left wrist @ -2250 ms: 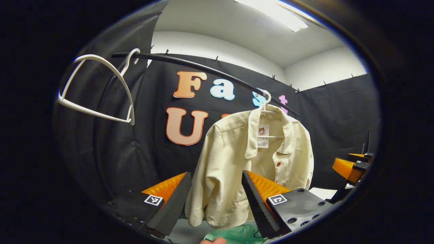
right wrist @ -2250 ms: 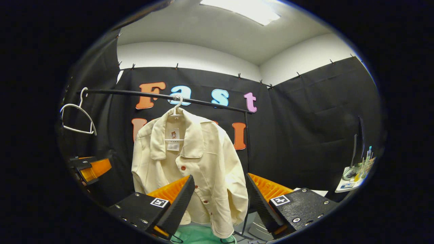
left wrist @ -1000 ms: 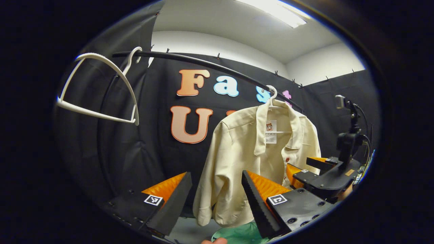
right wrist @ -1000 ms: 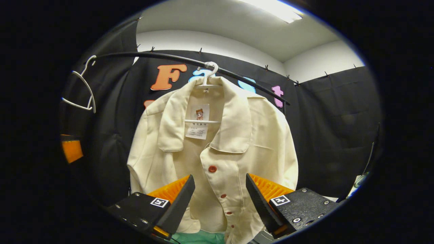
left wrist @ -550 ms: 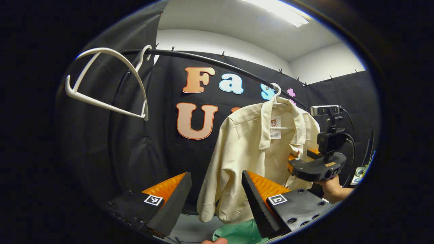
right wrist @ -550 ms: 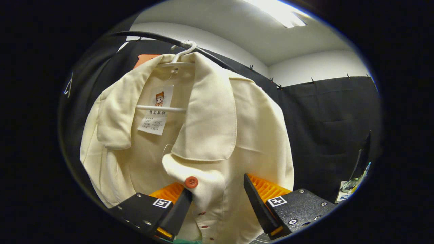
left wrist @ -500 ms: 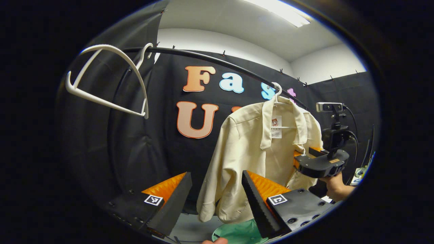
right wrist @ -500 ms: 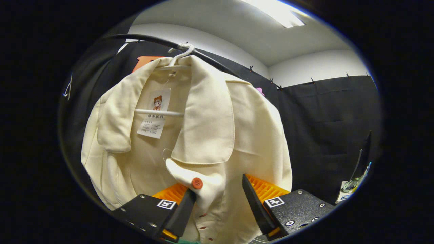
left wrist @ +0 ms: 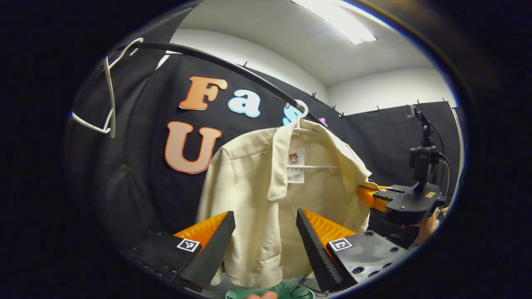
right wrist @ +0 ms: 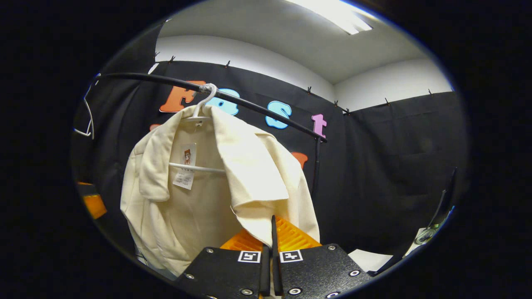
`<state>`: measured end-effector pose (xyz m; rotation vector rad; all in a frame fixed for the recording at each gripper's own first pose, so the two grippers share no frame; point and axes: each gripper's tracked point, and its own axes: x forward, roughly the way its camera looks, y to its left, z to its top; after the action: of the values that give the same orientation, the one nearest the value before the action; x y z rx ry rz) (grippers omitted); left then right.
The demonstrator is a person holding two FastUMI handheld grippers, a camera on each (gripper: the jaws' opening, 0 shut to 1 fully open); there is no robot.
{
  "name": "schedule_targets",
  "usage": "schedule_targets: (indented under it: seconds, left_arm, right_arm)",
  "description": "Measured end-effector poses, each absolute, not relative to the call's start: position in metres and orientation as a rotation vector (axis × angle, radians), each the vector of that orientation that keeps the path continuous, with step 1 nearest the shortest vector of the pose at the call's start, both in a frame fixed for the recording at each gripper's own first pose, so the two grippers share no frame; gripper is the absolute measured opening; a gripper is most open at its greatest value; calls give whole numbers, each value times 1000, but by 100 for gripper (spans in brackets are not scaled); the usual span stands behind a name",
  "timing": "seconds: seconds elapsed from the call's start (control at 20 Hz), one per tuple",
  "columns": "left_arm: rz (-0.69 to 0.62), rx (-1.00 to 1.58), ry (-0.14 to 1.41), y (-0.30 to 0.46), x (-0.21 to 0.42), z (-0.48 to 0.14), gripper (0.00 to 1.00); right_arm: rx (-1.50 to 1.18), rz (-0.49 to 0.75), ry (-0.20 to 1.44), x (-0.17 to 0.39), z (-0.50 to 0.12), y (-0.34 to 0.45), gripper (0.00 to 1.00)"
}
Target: Grasp the clothes on the hanger with both hands and then place them into the laundry hamper below.
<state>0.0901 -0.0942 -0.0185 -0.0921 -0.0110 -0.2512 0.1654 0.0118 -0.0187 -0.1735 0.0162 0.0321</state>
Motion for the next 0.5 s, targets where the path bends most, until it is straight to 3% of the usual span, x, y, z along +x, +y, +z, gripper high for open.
schedule_targets:
  seconds: [0.25,0.45,0.5]
  left_arm:
    - [-176,33,-43,-118,167,-44,100]
    - [-39,192,-67,-104,210,-66,93]
    - [-32,213,-85,-103,218,-66,97]
  right_arm:
    - [-182,74,4,161,-9,13,2]
    - [-166,106,6,164,-11,20,2]
    - [-165,113,5,164,-12,22,2]
